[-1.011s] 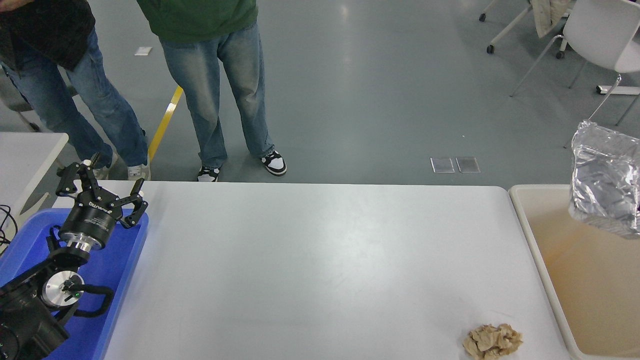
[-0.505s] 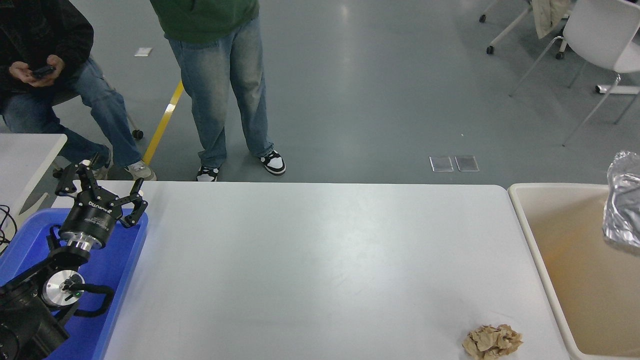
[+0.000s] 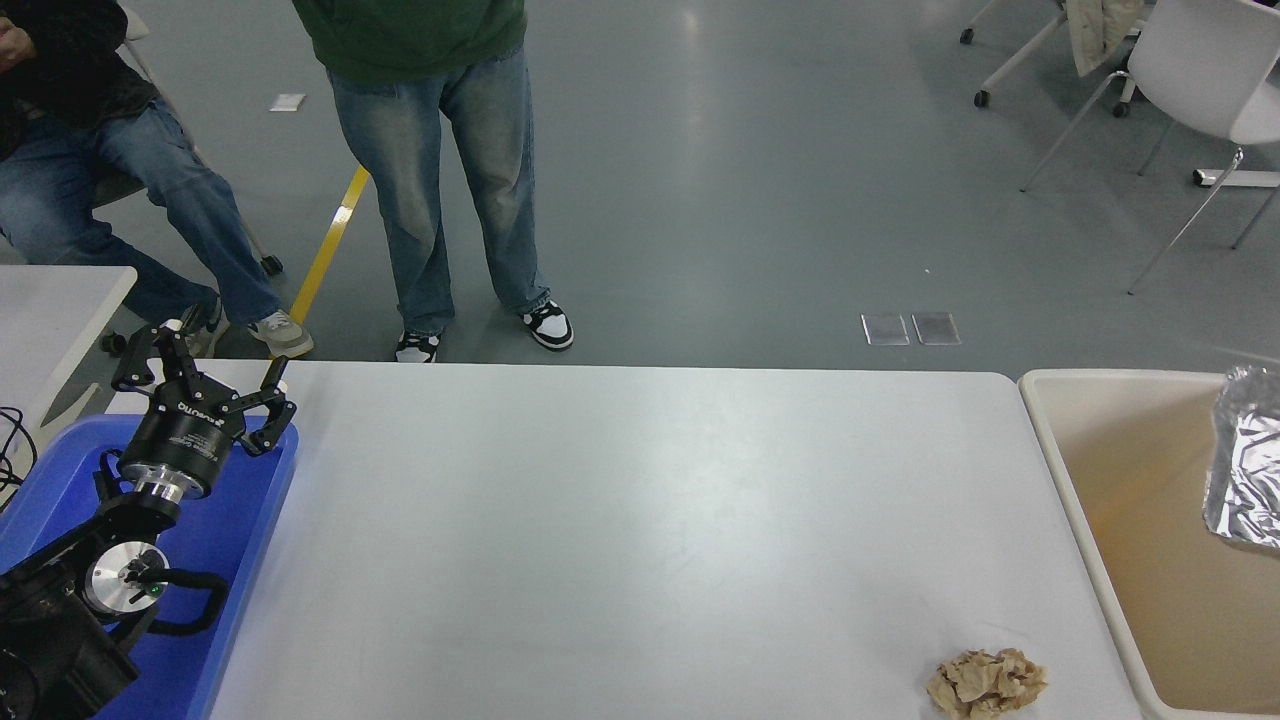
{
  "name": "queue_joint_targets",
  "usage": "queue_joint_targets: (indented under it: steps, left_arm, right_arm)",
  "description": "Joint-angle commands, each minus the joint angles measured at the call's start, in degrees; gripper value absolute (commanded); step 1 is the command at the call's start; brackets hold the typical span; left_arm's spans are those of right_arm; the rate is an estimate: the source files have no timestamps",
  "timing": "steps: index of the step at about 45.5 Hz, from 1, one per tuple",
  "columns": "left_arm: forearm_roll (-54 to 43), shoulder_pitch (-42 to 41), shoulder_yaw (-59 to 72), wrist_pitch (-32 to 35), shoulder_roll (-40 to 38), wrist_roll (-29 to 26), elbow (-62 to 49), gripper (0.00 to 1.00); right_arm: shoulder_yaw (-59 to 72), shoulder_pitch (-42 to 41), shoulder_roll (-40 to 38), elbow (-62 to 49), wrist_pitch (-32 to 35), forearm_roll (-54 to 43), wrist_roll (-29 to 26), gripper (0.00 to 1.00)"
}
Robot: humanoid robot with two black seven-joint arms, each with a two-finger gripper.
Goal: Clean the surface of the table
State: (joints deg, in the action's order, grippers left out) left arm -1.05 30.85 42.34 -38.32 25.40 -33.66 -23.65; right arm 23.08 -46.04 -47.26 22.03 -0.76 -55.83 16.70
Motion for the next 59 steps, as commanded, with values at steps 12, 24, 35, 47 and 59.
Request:
queue_joint_targets:
  steps: [12,24,35,47,59]
  left_arm:
    - [0.0,0.0,0.0,0.0,0.0,0.0,-0.1,1.00]
    - [0.0,0.0,0.0,0.0,0.0,0.0,-0.1,1.00]
    - [0.0,0.0,0.0,0.0,0.0,0.0,0.0,1.00]
    - [0.0,0.0,0.0,0.0,0.0,0.0,0.0,1.00]
    - [0.0,0.0,-0.1,0.0,0.0,0.0,0.0,1.00]
  right_arm:
    - [5.7,8.1,16.8,-22.1,-2.1,0.2,0.1,0.00]
    - [5.5,8.9,17.6,-22.5,-2.3,0.2,-0.5,0.00]
    - [5.6,10.1,18.4,-25.5,-2.4,0.3,-0.8,0.00]
    - [5.3,10.3,18.7,-25.7,-2.5,0.4,-0.8,0.00]
    - [5.4,9.9,18.8,-25.8,-1.7,3.0,-0.7,1.00]
